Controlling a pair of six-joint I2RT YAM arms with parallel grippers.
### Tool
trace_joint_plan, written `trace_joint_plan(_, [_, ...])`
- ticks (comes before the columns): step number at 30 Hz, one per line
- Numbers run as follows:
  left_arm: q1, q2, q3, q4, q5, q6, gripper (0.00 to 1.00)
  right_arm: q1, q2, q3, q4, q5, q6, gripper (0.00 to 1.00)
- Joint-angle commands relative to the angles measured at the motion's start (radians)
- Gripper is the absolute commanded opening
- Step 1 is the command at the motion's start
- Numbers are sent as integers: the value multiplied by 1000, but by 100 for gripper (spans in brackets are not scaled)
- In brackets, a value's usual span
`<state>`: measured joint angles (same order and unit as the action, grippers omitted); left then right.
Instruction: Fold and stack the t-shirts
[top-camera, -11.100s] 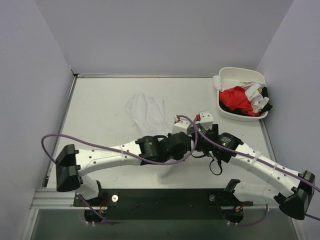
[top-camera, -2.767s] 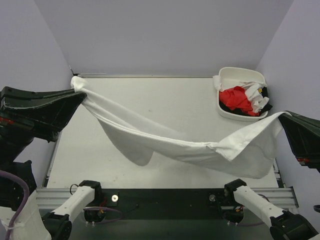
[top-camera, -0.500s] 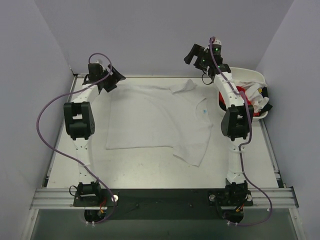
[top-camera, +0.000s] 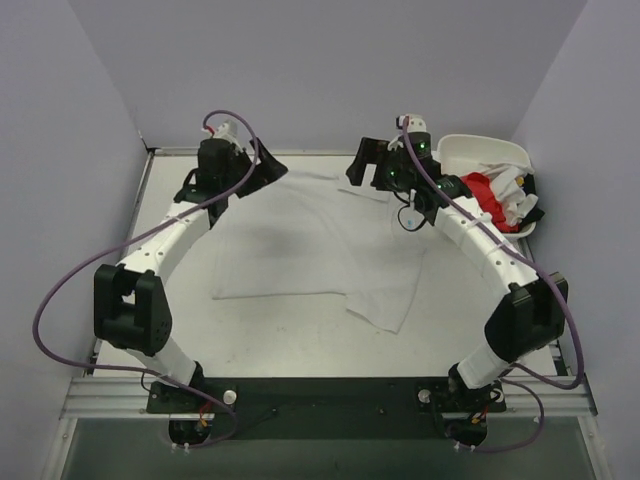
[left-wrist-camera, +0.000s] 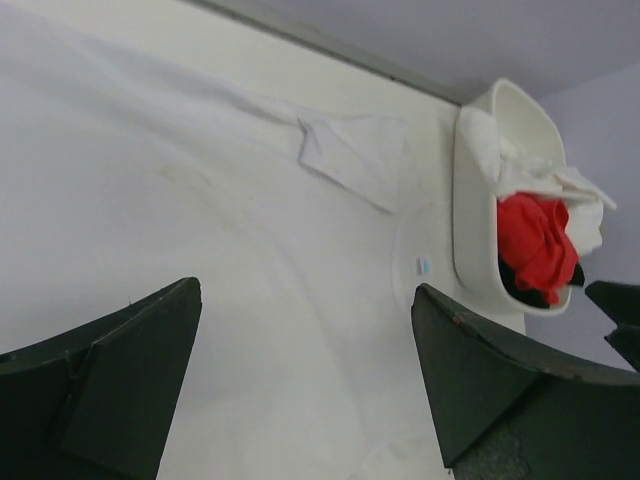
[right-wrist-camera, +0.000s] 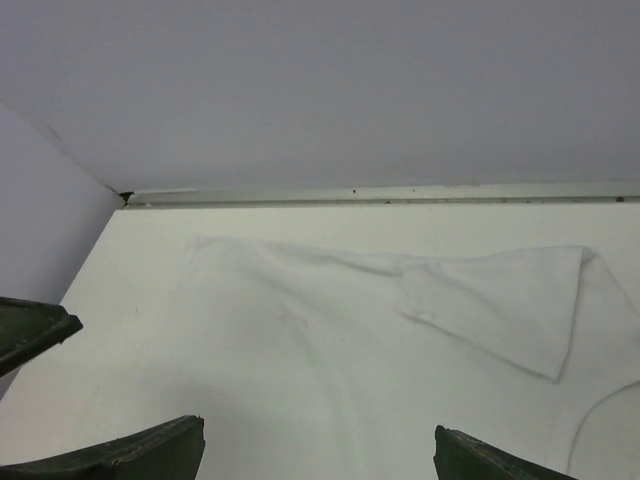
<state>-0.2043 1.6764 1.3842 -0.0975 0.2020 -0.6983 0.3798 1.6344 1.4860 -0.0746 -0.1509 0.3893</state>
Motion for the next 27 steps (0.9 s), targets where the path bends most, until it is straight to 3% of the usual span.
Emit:
trace_joint_plan(1, [-79,-20,-149,-116,-134,49,96,40,-65,-150,-54,135,-9,100])
trace_joint_plan(8, [-188,46,-178,-192,-325,68,96,50,-111,-397,-19,146,31,100])
trace_joint_plan(27, [-305,155,-172,-447,-616,34,96,114,21,-584,39,146,124,99])
